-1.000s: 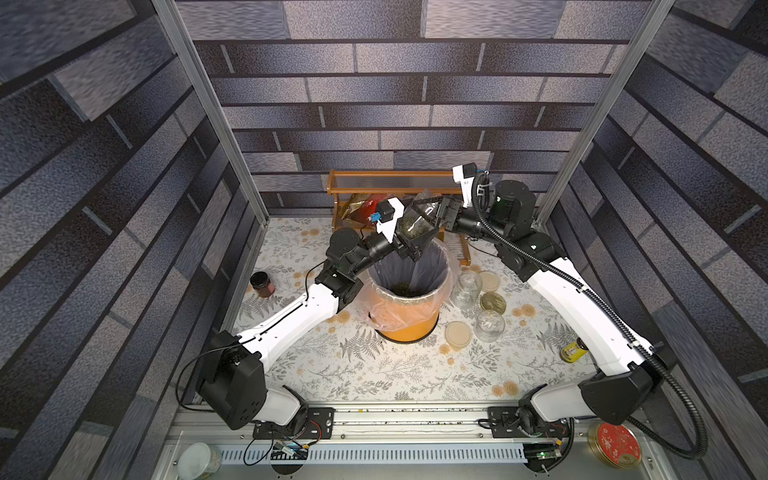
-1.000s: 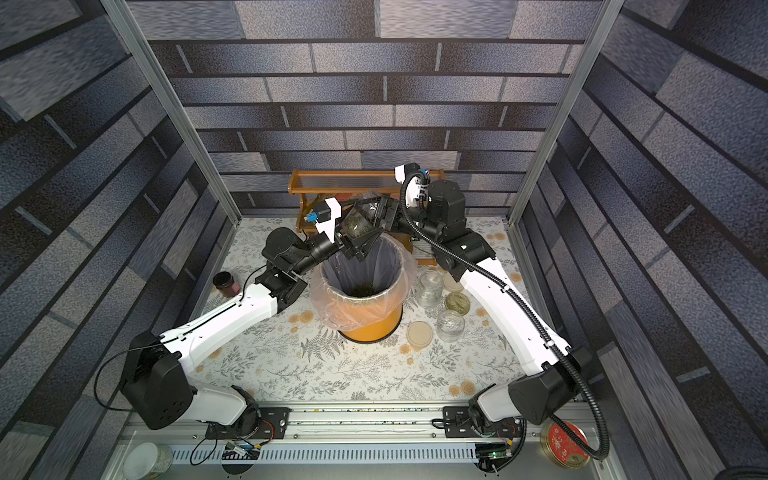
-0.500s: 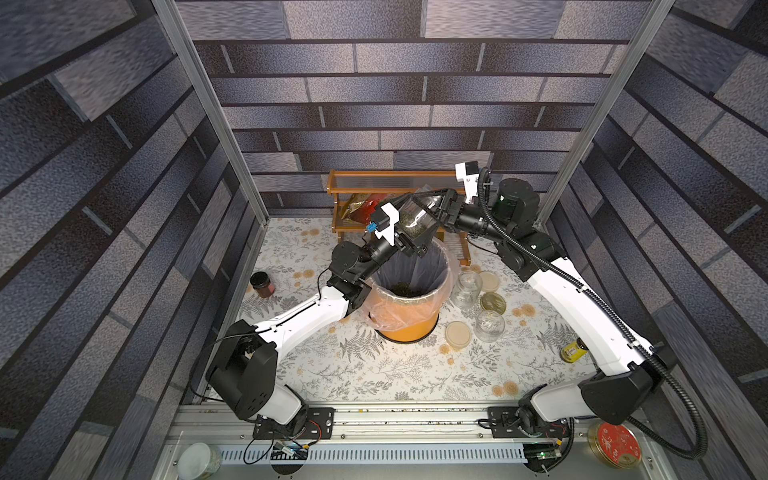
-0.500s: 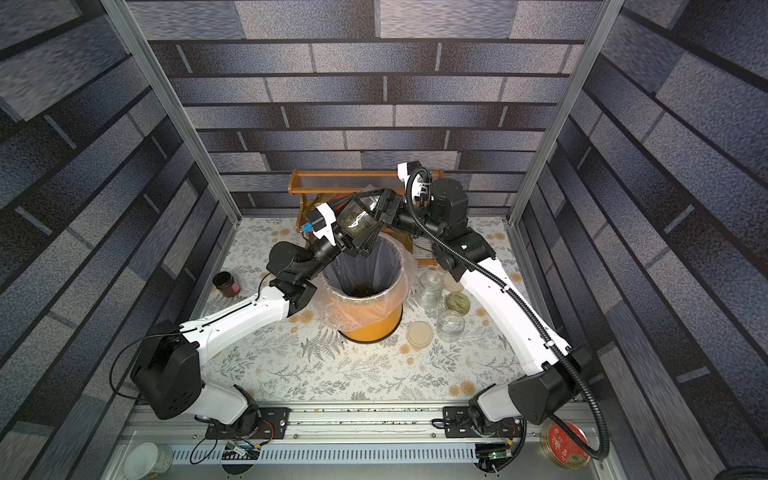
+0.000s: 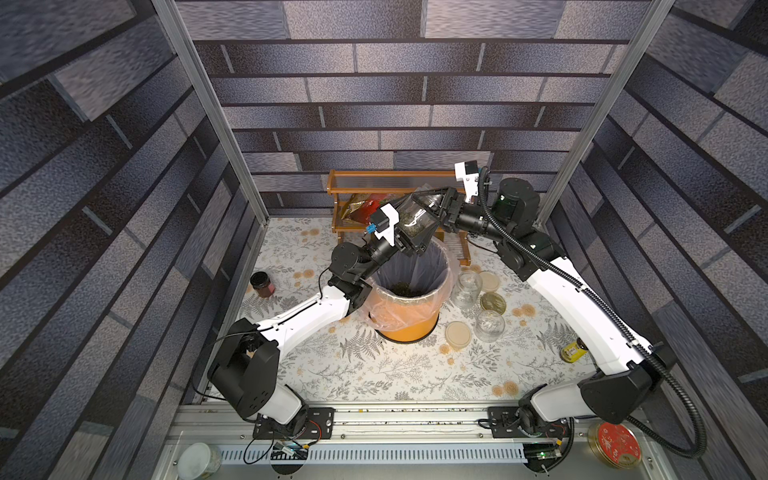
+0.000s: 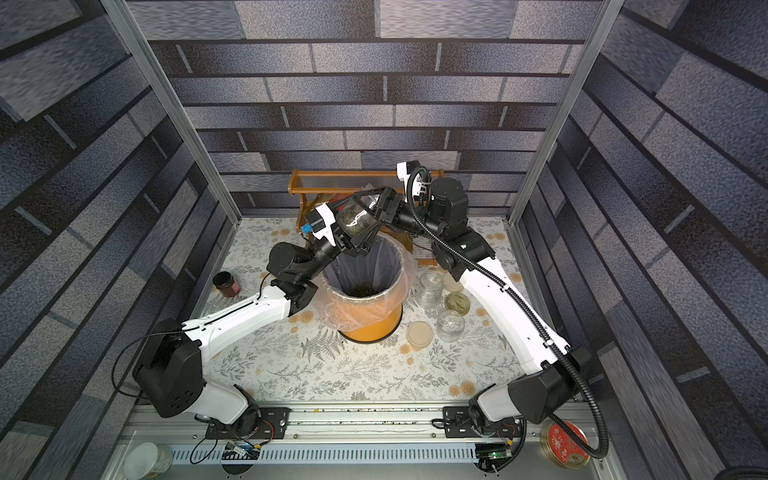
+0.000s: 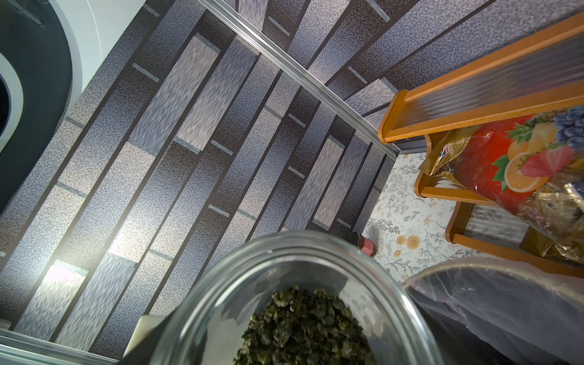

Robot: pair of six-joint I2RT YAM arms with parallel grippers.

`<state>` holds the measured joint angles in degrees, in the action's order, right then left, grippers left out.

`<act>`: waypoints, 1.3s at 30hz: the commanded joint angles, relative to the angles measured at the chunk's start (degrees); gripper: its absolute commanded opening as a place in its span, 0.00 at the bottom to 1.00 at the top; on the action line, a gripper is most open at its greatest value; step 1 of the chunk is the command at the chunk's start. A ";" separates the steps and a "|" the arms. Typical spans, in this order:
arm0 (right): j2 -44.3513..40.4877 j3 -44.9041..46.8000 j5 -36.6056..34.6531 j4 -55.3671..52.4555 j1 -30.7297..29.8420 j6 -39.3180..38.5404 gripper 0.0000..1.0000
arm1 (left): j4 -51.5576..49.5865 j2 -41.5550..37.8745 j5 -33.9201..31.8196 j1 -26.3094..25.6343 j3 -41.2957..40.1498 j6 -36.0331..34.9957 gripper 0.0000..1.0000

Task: Empty moldy tea leaves from jars
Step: Pour the moldy tea leaves from the jar into the trash bin.

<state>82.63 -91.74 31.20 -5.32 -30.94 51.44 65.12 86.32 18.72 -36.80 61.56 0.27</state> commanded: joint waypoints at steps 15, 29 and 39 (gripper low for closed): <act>-2.61 0.16 2.64 -1.03 -0.50 -7.22 1.00 | -8.53 -7.98 -4.41 3.68 -3.44 1.84 0.43; -11.70 12.66 -2.05 -2.99 2.53 -11.28 1.00 | -31.08 -20.68 -6.74 4.29 -7.69 4.38 0.41; -18.99 21.30 -7.35 -7.20 4.37 -14.46 1.00 | -56.73 -25.45 -2.86 2.92 -2.96 8.39 0.42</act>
<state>65.67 -71.96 26.24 -10.61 -26.83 39.31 16.10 63.07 13.72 -32.95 54.68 6.55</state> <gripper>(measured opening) 0.999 0.887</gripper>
